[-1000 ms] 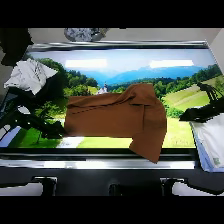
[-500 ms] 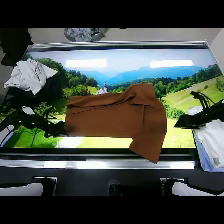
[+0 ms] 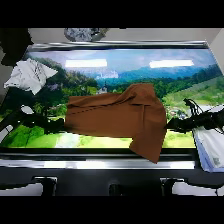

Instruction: Fold the shirts.

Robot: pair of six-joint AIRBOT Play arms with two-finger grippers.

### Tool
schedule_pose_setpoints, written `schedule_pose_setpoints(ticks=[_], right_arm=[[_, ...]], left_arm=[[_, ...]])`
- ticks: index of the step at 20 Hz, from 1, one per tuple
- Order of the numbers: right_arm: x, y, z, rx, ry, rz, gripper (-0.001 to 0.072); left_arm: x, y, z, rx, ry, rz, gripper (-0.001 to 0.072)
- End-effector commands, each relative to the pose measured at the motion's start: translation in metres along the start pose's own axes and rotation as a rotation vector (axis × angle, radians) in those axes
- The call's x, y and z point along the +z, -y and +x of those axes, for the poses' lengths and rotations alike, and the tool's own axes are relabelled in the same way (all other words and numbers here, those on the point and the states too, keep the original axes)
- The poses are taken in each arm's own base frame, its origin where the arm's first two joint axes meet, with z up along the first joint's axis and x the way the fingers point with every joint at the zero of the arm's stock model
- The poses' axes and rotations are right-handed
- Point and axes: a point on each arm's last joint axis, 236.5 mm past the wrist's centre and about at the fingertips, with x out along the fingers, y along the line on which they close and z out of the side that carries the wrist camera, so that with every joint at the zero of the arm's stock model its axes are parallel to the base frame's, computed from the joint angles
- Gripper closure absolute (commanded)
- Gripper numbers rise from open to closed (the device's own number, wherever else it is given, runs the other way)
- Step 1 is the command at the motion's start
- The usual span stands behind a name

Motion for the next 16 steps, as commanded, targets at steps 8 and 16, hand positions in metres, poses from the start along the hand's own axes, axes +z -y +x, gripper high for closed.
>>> schedule_pose_setpoints(ticks=[8,16], right_arm=[[0.017,-0.009,0.002,0.074,0.024,-0.018,0.0676],[0.12,-0.201,-0.354,-0.495,0.926,-0.707,0.0677]], left_arm=[[0.024,0.026,-0.038,-0.009,0.089,0.096,0.0682],[0.043,0.174,-0.357,-0.045,0.952,0.433,0.0682]])
